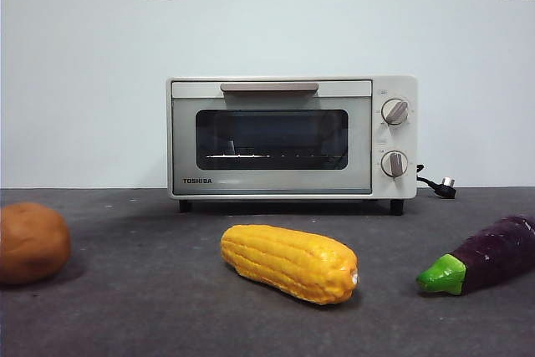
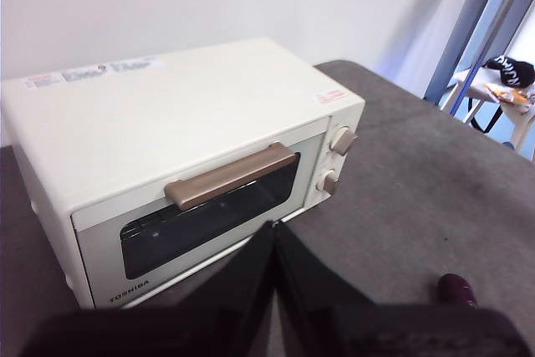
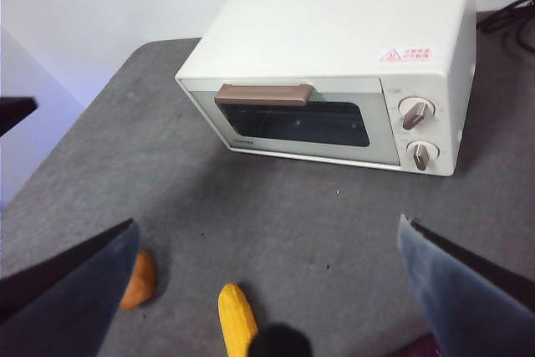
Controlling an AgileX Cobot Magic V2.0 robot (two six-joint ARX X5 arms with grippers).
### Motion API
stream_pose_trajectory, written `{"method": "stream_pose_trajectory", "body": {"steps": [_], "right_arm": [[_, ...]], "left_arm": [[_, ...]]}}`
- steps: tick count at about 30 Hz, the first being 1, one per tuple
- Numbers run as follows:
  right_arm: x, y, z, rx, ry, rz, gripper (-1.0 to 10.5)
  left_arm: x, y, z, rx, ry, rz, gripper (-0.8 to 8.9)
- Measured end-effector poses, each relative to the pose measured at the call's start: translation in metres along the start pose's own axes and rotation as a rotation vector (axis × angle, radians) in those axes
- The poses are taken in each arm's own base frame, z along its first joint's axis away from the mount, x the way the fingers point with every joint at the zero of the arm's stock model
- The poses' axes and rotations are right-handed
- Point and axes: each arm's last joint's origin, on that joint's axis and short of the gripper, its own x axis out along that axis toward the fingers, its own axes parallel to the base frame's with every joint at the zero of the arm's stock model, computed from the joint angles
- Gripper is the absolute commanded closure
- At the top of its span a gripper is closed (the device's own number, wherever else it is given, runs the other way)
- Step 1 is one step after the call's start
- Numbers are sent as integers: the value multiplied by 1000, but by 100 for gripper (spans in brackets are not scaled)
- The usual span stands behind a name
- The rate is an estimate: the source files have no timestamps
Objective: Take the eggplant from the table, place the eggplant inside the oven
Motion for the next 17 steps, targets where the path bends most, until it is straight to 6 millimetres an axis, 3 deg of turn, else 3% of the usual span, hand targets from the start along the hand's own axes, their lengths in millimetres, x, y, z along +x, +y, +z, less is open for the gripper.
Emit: {"method": "stream_pose_trajectory", "body": {"steps": [17], "right_arm": [[0, 0, -4, 20, 36, -1, 348]], "left_arm": [[118, 41, 10, -10, 139, -21, 820]]}}
